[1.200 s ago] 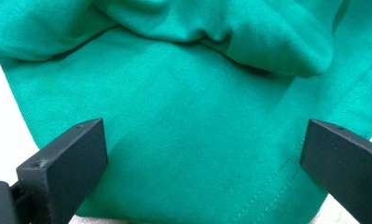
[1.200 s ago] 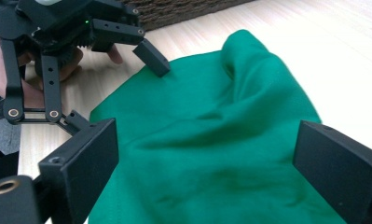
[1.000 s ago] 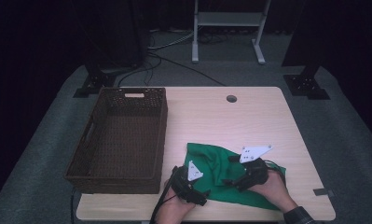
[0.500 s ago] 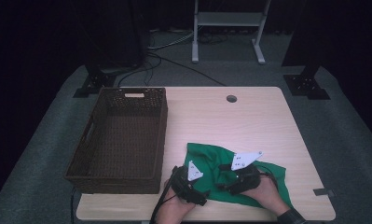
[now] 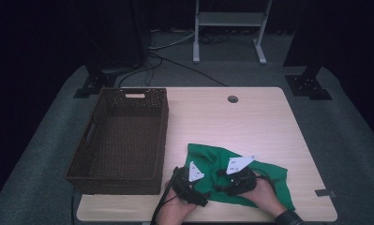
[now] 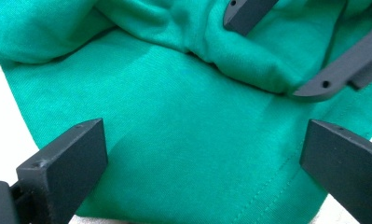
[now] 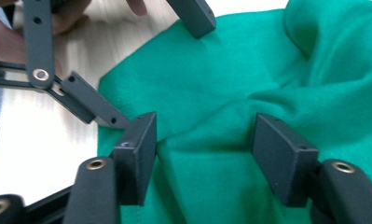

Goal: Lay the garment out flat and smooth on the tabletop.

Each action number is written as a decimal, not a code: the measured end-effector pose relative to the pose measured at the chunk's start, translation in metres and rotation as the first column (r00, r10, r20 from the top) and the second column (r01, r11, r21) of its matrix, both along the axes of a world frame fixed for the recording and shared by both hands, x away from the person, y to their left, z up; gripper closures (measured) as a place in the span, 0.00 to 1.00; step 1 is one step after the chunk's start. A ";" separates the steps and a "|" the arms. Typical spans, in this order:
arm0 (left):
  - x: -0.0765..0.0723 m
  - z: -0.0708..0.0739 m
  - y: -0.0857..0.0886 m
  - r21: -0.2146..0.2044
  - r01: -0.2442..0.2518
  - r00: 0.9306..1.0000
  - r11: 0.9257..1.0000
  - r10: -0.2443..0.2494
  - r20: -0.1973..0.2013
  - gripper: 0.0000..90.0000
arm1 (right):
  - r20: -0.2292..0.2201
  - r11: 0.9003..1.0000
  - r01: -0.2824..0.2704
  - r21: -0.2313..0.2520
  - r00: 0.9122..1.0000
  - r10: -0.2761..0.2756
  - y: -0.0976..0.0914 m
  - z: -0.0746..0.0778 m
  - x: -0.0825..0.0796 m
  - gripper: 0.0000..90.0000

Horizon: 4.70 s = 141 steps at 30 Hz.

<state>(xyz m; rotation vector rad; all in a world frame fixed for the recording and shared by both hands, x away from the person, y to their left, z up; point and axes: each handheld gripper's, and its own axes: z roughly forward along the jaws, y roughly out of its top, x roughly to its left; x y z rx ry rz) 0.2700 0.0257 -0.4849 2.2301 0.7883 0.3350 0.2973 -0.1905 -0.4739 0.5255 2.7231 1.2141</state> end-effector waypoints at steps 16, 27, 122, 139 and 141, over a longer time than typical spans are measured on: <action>0.000 0.000 0.000 0.001 0.001 1.000 1.000 -0.001 0.000 0.00 | 0.030 0.999 0.044 -0.031 0.999 -0.044 0.000 0.001 0.002 0.87; 0.000 0.000 0.000 0.001 0.001 1.000 1.000 -0.001 0.000 0.00 | -0.003 0.999 0.037 0.017 0.999 -0.037 -0.006 0.011 0.008 0.90; 0.000 0.000 0.000 0.001 0.000 1.000 1.000 0.000 0.000 0.00 | 0.025 0.994 0.069 0.091 0.997 -0.071 -0.030 0.064 0.045 0.90; 0.000 0.000 0.000 0.002 0.001 1.000 1.000 -0.001 0.000 0.00 | 0.033 0.991 0.098 0.095 0.994 -0.102 -0.035 0.074 0.058 0.90; 0.000 0.000 0.000 0.002 0.000 1.000 1.000 0.000 0.000 0.00 | 0.034 0.990 0.101 0.096 0.994 -0.105 -0.036 0.075 0.059 0.90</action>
